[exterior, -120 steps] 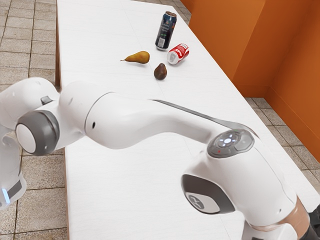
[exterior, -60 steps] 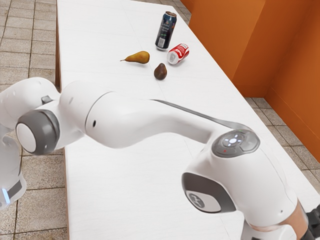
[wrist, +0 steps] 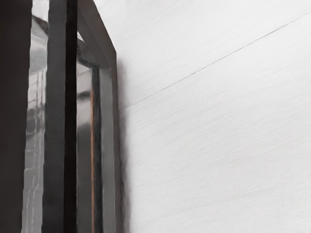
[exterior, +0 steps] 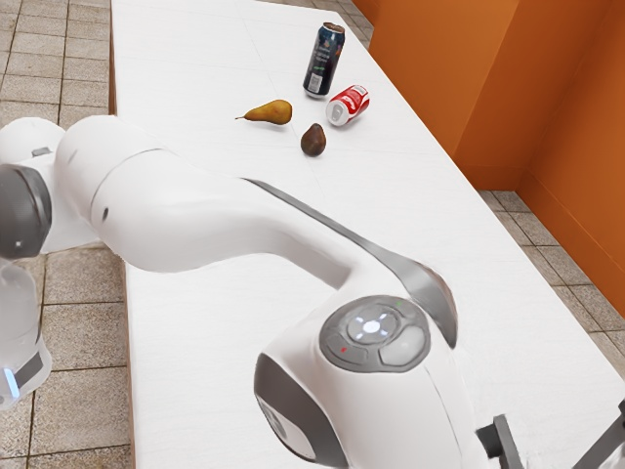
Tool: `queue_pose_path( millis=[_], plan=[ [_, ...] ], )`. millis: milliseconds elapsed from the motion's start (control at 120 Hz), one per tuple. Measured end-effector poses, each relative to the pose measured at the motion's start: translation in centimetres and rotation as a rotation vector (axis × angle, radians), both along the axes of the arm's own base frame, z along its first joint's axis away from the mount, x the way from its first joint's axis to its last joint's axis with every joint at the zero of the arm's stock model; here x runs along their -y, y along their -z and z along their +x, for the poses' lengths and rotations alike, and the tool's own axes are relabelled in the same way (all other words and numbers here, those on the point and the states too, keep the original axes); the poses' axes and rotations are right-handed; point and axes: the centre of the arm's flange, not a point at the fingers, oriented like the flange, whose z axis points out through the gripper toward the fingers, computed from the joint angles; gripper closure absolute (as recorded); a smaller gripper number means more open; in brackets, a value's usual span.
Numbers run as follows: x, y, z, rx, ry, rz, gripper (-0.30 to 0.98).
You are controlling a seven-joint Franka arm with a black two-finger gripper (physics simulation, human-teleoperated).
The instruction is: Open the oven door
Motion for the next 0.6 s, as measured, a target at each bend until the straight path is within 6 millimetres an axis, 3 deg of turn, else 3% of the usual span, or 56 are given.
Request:
queue_pose_path(
  millis=[50,100,117,133,167,192,217,242,258,283,325,342,367,400,425,458,500,600],
  plan=[
    [1.0,-1.1,-7.3,0.015,0.094,0.023,0.02],
    [1.4,-3.5,-16.7,0.052,0.209,0.029,0.02],
    [0.8,-5.5,-19.3,0.075,0.231,0.017,0.01],
    [-0.9,-9.2,-21.1,0.109,0.231,-0.015,0.01],
    [-5.5,-16.7,-21.6,0.163,0.173,-0.091,0.01],
    [-9.8,-22.9,-19.6,0.184,0.08,-0.165,0.01],
    [-14.8,-27.8,-15.8,0.19,-0.052,-0.222,0.01],
    [-19.6,-30.4,-11.0,0.176,-0.201,-0.244,0.01],
    [-22.5,-31.0,-7.5,0.147,-0.299,-0.244,0.01],
    [-26.7,-30.6,-2.0,0.091,-0.445,-0.232,0.01],
    [-34.9,-28.2,7.7,-0.011,-0.701,-0.192,0.01],
    [-39.3,-26.9,11.6,-0.05,-0.819,-0.176,0.01],
    [-47.9,-25.0,16.8,-0.104,-1.015,-0.16,0.01],
    [-59.2,-22.4,20.7,-0.179,-1.249,-0.148,0.0],
    [-64.7,-19.6,22.3,-0.252,-1.365,-0.123,0.0],
    [-68.1,-15.9,23.5,-0.351,-1.443,-0.091,0.0],
    [-69.3,-12.5,24.4,-0.445,-1.482,-0.062,0.0],
    [-69.4,-9.6,24.8,-0.561,-1.521,-0.051,0.0]
  ],
)
